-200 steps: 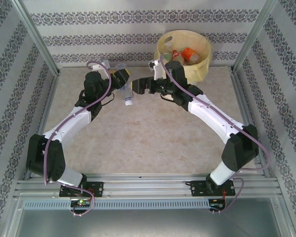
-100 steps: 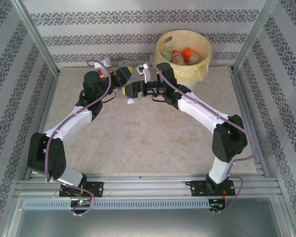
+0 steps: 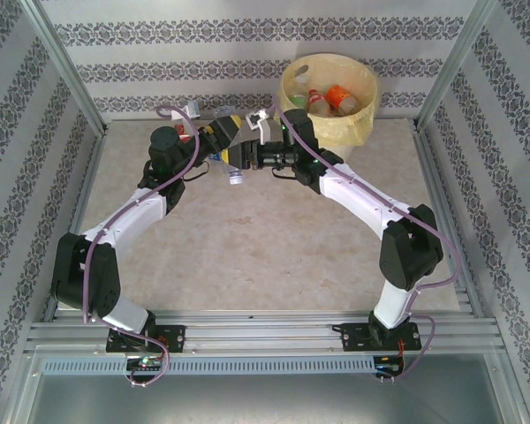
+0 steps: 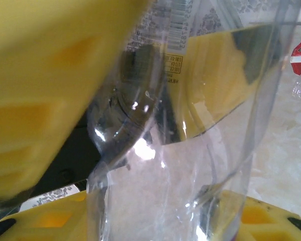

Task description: Put the plastic bottles in the bin

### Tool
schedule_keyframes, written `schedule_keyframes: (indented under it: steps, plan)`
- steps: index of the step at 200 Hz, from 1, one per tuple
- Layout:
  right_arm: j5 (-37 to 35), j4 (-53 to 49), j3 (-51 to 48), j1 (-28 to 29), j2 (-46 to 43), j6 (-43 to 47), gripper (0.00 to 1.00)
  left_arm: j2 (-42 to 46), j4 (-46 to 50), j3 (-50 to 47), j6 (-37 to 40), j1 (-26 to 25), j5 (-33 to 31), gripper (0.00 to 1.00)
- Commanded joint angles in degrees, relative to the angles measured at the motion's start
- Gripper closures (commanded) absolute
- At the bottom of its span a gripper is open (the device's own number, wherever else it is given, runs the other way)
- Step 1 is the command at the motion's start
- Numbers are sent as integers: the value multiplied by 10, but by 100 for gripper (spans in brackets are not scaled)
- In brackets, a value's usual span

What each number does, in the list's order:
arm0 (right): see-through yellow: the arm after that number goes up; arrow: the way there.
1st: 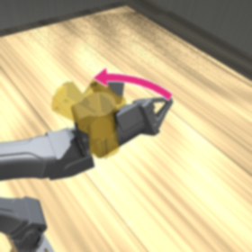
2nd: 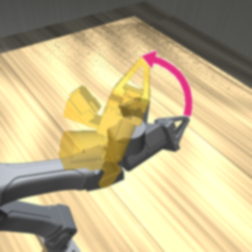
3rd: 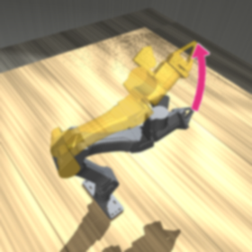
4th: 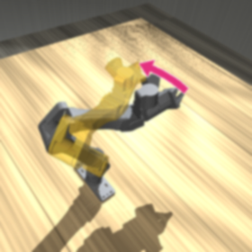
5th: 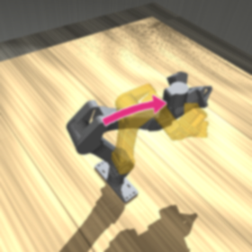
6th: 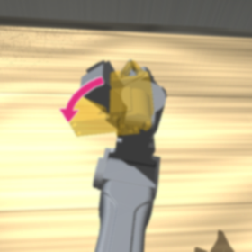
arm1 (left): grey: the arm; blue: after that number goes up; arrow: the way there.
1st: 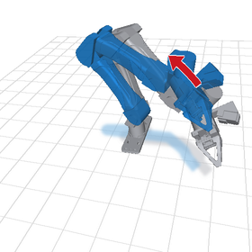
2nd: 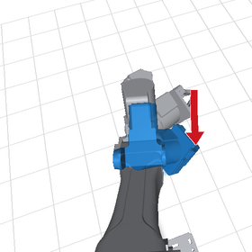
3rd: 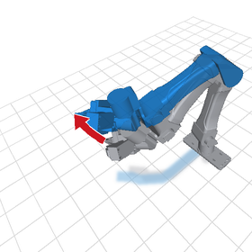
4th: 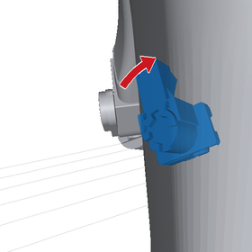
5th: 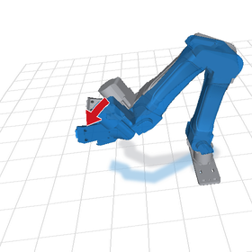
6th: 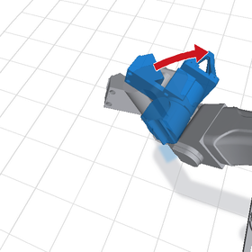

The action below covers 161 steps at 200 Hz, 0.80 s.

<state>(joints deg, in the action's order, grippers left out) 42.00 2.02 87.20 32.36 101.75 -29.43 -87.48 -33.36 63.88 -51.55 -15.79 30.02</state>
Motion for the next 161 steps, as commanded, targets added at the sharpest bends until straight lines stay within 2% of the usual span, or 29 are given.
schedule_keyframes:
  steps: [1, 29, 53, 82, 109, 143, 161]
  plan:
    - [-34, -63, 42, -11, -4, 56, 54, 24, 12, 27, -5, -3, 14, 0]
    - [-87, -147, 75, -42, -26, 104, 54, 60, 20, 21, 9, -4, 20, 1]
    - [-123, -203, 120, -84, -45, 133, 55, 97, 59, 6, 36, -3, -10, 1]
    - [-168, -236, 165, -137, -59, 155, 54, 127, 140, -13, 67, -3, -85, 1]
    - [-222, -269, 220, -185, -43, 166, 53, 144, 234, -29, 62, -3, -172, 1]
    - [-292, -360, 336, -236, 13, 191, 52, 159, 288, -52, 63, -3, -219, 1]
    - [-359, -416, 402, -245, 52, 230, 51, 168, 320, -61, 62, -4, -251, 1]
